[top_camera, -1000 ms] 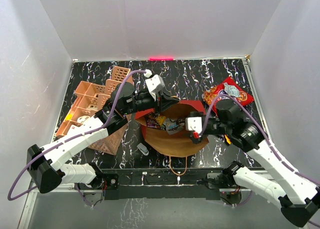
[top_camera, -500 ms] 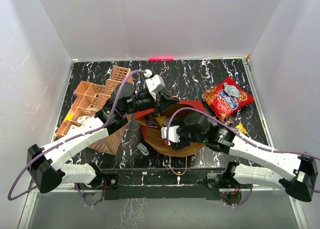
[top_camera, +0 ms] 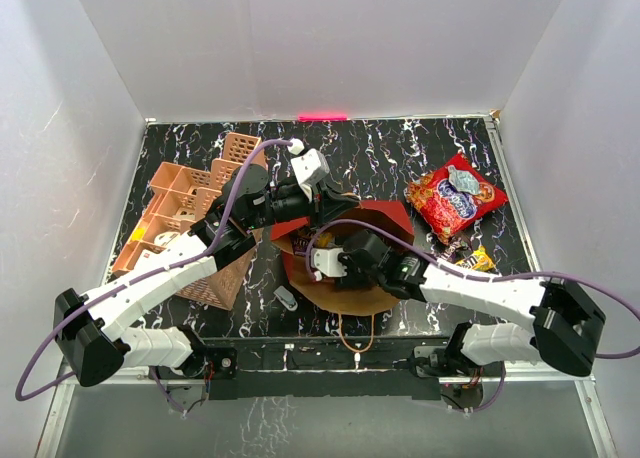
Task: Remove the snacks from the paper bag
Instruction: Take out the snack from the paper bag.
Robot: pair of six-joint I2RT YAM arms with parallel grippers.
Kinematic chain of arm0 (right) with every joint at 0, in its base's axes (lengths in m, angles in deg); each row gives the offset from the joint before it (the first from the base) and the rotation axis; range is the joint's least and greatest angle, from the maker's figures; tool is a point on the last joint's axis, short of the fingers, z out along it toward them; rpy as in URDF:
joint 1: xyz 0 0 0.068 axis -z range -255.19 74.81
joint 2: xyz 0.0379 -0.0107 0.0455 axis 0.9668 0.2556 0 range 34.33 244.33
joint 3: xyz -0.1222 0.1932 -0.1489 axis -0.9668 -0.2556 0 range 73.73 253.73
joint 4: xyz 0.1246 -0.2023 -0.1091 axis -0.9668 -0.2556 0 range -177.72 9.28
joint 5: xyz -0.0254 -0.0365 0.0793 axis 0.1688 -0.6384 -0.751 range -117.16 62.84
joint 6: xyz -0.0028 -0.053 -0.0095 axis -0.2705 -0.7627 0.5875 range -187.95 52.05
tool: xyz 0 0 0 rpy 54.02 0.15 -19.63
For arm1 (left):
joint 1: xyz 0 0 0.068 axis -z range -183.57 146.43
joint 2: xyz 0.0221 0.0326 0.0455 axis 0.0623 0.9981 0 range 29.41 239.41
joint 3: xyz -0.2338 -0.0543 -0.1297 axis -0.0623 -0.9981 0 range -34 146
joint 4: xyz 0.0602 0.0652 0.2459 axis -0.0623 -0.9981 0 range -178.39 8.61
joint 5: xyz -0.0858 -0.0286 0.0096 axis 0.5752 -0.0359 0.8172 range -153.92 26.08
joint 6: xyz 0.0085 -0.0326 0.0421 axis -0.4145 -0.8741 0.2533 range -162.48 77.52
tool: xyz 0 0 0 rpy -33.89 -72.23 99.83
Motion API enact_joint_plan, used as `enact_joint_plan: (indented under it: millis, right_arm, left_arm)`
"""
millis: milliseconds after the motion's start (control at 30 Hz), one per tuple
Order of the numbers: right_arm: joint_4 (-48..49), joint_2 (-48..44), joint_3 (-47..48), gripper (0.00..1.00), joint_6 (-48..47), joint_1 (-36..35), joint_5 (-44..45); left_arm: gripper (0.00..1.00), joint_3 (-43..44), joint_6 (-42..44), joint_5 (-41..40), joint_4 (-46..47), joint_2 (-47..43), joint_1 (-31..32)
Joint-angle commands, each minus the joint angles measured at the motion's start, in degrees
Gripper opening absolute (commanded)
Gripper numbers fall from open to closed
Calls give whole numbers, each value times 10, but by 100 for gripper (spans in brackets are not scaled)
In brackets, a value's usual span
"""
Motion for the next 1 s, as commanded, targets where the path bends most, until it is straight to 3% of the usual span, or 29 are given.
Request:
enact_joint_plan:
  millis: [0, 167, 967]
  right_arm:
    - [54, 24, -2, 67, 9, -2, 108]
    - [91, 52, -11, 67, 15, 8, 141]
    - [253, 194, -29, 71, 26, 115, 73]
  left_arm:
    - [0, 4, -8, 17, 25, -23, 2]
    - [0, 4, -10, 20, 26, -30, 2]
    - [0, 3, -16, 30, 33, -36, 2]
